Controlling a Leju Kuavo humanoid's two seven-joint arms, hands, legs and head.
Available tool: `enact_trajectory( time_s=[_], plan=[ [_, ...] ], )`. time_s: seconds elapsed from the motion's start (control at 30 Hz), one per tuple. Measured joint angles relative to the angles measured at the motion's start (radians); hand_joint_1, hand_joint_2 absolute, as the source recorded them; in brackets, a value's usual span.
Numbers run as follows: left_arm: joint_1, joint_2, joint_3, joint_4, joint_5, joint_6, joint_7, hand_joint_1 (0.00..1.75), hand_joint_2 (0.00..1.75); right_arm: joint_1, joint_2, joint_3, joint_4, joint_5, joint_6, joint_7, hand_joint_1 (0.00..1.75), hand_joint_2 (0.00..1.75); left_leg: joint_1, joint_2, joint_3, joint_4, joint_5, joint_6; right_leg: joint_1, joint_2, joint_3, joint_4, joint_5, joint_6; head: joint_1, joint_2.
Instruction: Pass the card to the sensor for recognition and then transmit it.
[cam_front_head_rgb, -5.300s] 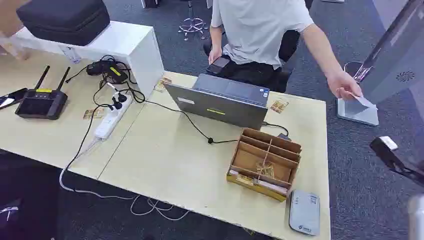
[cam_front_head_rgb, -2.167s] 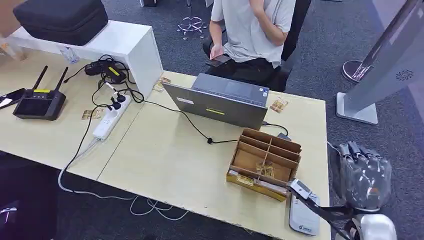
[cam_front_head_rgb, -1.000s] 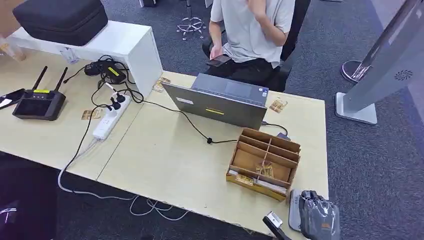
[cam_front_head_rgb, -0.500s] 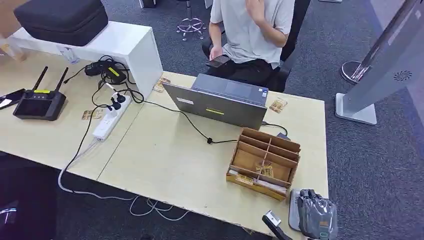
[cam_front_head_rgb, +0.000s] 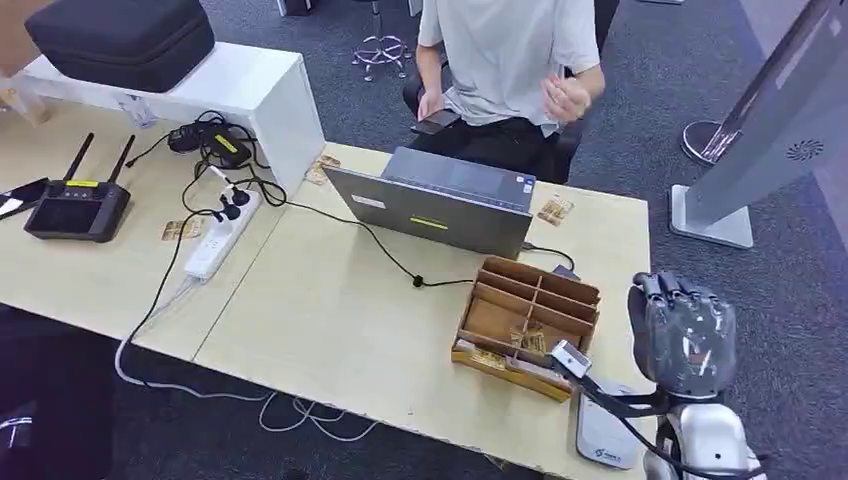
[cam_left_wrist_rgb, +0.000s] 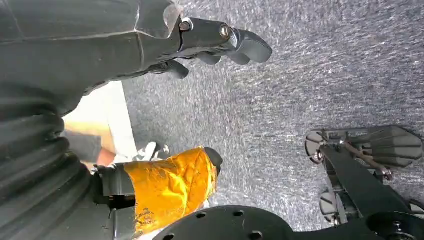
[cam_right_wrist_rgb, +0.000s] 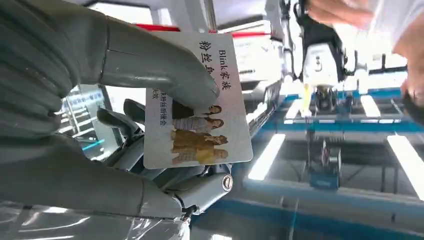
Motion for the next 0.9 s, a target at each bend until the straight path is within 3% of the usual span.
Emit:
enact_trajectory(
  time_s=[0.1,0.23,0.47,0.63,0.83,0.87,0.9],
  plan=[
    [-0.006,-0.002,0.0,0.0,-0.003,-0.01,-0.013,0.0,1.75,-0.125,0.0,0.045,0.004,0.0,0.087,0.042,1.75,1.75,0.0,0.002,0.0,0.0,0.0,0.0,0.0,0.002,-0.001,0.0,0.001,0.0,0.001,0.0],
    [-0.012,-0.006,0.0,0.0,-0.023,-0.016,-0.018,0.0,1.75,-0.264,0.019,0.099,0.092,0.0,0.121,0.078,1.75,1.75,0.0,0.002,0.0,0.0,0.003,0.0,0.0,0.001,-0.001,0.0,0.002,0.0,0.0,0.0],
    [-0.021,-0.016,-0.001,0.0,-0.069,-0.025,-0.047,0.0,1.75,-0.531,0.093,0.064,0.521,0.0,0.121,0.162,1.75,1.75,0.0,-0.001,-0.001,0.0,0.006,0.001,0.0,-0.001,-0.001,0.0,0.004,-0.001,0.001,0.0],
    [-0.022,-0.016,-0.001,0.001,-0.074,-0.025,-0.047,0.0,1.75,-0.606,0.116,0.057,0.718,0.0,0.116,0.198,1.75,1.75,0.0,-0.001,-0.002,0.0,0.006,0.0,0.0,-0.001,-0.002,0.0,0.004,-0.001,0.001,0.0],
    [-0.022,-0.016,-0.001,0.002,-0.077,-0.028,-0.047,0.0,1.75,-0.619,0.138,0.029,0.818,0.0,0.128,0.222,1.75,1.75,0.0,-0.002,-0.004,0.0,0.006,0.0,0.0,-0.001,-0.005,0.0,0.004,-0.001,0.001,0.0],
    [-0.022,-0.016,-0.001,0.002,-0.077,-0.031,-0.045,0.0,1.75,-0.62,0.141,0.022,0.831,0.0,0.128,0.224,0.0,1.75,0.0,-0.002,-0.005,0.0,0.006,0.0,0.0,-0.001,-0.005,0.0,0.004,-0.001,0.0,0.0],
    [-0.022,-0.016,-0.001,0.002,-0.078,-0.032,-0.042,0.0,1.75,-0.62,0.143,0.016,0.842,0.0,0.127,0.224,0.0,1.75,0.0,-0.002,-0.005,0.0,0.006,0.0,0.0,-0.001,-0.005,0.0,0.004,-0.001,0.0,0.0]
  ],
)
